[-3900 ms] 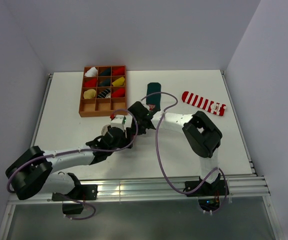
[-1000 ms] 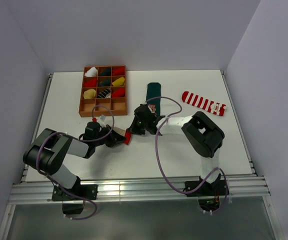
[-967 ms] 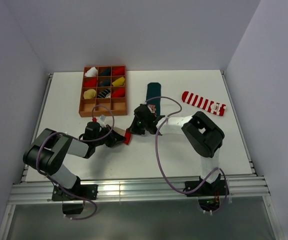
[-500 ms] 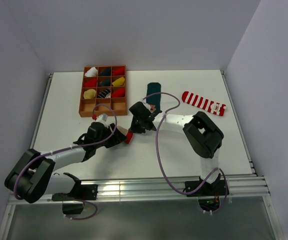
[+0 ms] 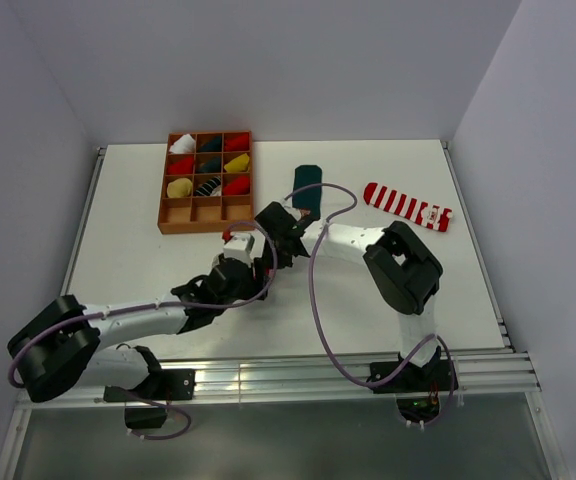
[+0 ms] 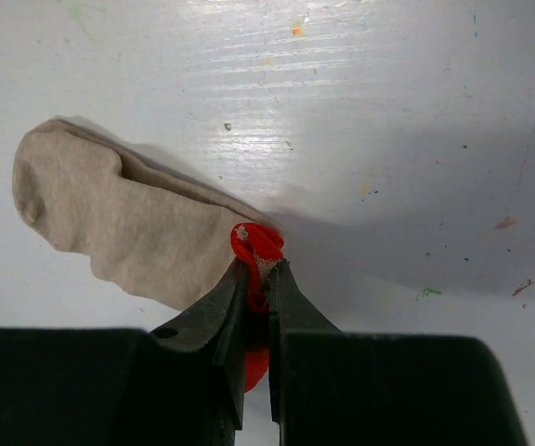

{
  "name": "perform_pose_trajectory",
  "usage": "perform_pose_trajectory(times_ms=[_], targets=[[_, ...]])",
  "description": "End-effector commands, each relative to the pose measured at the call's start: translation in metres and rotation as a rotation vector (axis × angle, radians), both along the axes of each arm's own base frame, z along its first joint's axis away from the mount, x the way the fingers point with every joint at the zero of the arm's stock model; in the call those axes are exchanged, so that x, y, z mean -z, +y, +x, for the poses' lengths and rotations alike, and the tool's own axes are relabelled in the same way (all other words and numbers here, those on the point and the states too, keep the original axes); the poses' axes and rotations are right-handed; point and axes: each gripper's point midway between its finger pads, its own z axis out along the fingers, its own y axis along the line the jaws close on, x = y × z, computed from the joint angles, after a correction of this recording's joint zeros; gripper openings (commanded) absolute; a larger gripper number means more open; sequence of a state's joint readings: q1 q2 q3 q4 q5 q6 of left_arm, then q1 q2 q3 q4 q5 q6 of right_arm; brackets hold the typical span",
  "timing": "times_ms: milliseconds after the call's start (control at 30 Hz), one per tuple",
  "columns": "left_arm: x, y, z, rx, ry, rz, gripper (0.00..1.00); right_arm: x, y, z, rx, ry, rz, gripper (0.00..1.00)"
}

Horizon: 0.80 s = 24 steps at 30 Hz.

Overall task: Roll the socks
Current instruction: Roll the sock at the center of the board.

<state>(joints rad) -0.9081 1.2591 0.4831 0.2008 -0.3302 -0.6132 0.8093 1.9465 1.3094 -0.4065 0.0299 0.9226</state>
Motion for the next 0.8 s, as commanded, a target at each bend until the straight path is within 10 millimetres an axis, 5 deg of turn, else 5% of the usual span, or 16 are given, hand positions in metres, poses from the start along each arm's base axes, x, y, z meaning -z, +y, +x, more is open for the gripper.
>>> perform_pose_trajectory(times_ms=[0,300,767], targets=[[-0.015,-0.013,0.017,-0.007,-0.107,0.077,0.64,-0.001,0.002,0.0,0.001,0.006,-0.019,0.0],[0.012,-0.028,0.014,-0.004,-0.081,0.209,0.59,0.0,0.005,-0.002,-0.005,0.019,-0.006,0.0],[0.049,-0.013,0.012,-0.064,0.022,0.369,0.53,-0.01,0.011,-0.001,-0.019,0.035,0.04,0.0]])
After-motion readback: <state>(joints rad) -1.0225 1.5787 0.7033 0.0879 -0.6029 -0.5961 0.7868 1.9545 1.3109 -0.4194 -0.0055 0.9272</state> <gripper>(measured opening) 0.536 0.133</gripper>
